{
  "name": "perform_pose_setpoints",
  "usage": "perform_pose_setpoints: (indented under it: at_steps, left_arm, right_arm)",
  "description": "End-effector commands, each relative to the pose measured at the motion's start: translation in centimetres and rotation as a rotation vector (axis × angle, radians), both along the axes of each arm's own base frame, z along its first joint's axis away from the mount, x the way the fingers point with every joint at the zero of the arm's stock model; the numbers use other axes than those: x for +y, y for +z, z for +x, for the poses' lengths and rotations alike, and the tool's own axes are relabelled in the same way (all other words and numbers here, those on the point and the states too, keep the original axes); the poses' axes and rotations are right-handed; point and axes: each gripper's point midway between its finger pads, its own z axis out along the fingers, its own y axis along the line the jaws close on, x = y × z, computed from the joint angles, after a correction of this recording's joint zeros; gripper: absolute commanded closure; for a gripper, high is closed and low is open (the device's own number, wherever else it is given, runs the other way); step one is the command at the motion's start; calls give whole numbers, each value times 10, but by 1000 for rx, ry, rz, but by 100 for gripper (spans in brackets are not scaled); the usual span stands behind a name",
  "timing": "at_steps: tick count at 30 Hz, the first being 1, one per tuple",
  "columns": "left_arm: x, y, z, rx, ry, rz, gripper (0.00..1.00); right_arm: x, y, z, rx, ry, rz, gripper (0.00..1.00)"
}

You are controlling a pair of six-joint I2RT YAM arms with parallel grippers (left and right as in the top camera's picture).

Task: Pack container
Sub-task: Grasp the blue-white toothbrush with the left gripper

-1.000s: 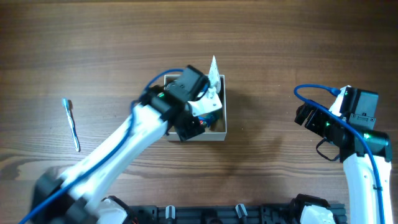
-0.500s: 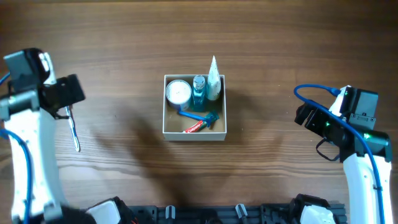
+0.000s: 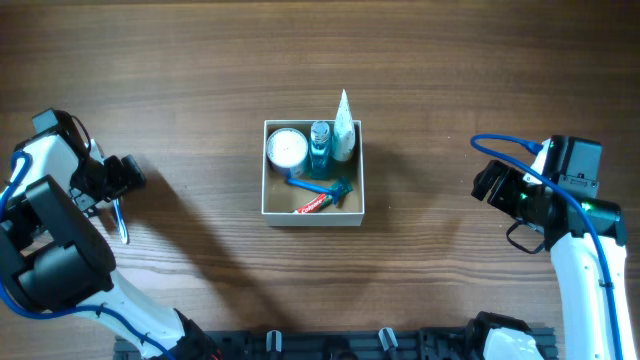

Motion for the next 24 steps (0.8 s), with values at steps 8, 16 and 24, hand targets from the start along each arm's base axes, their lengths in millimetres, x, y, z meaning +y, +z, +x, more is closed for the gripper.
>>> perform_pose_setpoints:
  at_steps: [8, 16, 24]
  left_arm:
    - [-9, -10, 2, -12, 14, -64, 44]
    - [-13, -10, 4, -24, 14, -86, 81]
    - [-13, -10, 4, -24, 14, -87, 96]
  right_arm:
    - [2, -1, 1, 0, 19, 7, 0]
    - [2, -1, 1, 1, 19, 7, 0]
    - [2, -1, 1, 0, 20, 6, 0]
